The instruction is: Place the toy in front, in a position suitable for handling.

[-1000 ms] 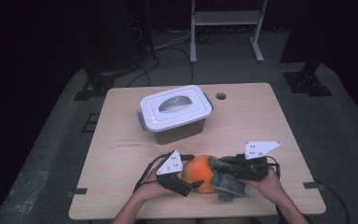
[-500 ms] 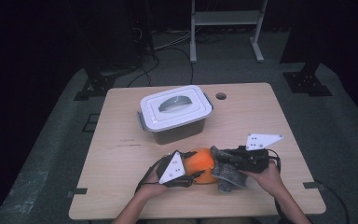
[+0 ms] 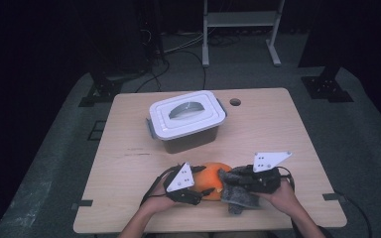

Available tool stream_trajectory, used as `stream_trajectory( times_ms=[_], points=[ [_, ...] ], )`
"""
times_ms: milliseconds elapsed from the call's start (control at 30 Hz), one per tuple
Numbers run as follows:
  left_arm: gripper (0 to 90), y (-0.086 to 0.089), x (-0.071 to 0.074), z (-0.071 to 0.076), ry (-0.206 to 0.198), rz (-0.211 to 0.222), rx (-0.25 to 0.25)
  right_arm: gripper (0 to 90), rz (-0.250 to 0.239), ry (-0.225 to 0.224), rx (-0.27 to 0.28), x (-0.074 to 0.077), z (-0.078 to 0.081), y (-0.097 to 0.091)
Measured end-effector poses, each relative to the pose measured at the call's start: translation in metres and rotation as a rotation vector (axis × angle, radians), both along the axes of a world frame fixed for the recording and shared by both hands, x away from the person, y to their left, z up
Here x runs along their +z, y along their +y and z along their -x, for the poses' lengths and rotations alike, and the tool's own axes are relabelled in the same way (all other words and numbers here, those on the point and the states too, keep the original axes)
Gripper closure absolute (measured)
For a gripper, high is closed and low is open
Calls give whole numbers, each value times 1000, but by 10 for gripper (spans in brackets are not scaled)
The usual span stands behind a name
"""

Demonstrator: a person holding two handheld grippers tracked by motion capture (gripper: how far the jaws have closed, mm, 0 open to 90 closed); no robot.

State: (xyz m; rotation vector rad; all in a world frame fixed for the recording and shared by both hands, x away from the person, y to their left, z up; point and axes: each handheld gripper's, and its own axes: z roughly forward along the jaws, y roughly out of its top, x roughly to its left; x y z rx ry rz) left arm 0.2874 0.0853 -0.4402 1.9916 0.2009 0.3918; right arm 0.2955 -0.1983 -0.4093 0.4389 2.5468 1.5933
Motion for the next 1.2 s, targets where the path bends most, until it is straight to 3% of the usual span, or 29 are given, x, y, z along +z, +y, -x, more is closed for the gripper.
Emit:
stream_trajectory(
  times_ms=[200,333,433,500,633,700,833,933,1067,1133,1200],
  points=[
    [298,-3,0,0,-26,15,16,768,0,17,-85,-4,-10,-18],
    [301,-8,-1,1,-48,8,10,766,-56,1,-18,4,-2,-7],
    [304,-7,-1,3,-54,-1,8,765,-19,-24,-2,3,0,1],
    [319,-6,0,3,-65,-6,7,767,-26,-7,-7,1,-3,-2],
    [324,-8,0,3,-75,10,23,767,-2,-13,-63,0,-8,-13],
    [325,-9,1,3,-94,12,29,767,-14,-19,-77,2,-7,-15],
    [336,-13,1,2,-117,18,50,766,-43,-37,-40,6,-4,-6],
    [316,-11,-1,1,-95,32,36,767,-34,-28,-37,4,-8,-7],
    [171,-8,0,1,-28,65,-14,766,-9,-20,-28,-1,-6,-12],
    [105,-5,0,-1,5,68,-1,766,13,-18,-16,-3,-2,-12],
    [95,-1,-2,-4,54,52,11,766,23,-22,-12,-3,0,-13]
  ],
)
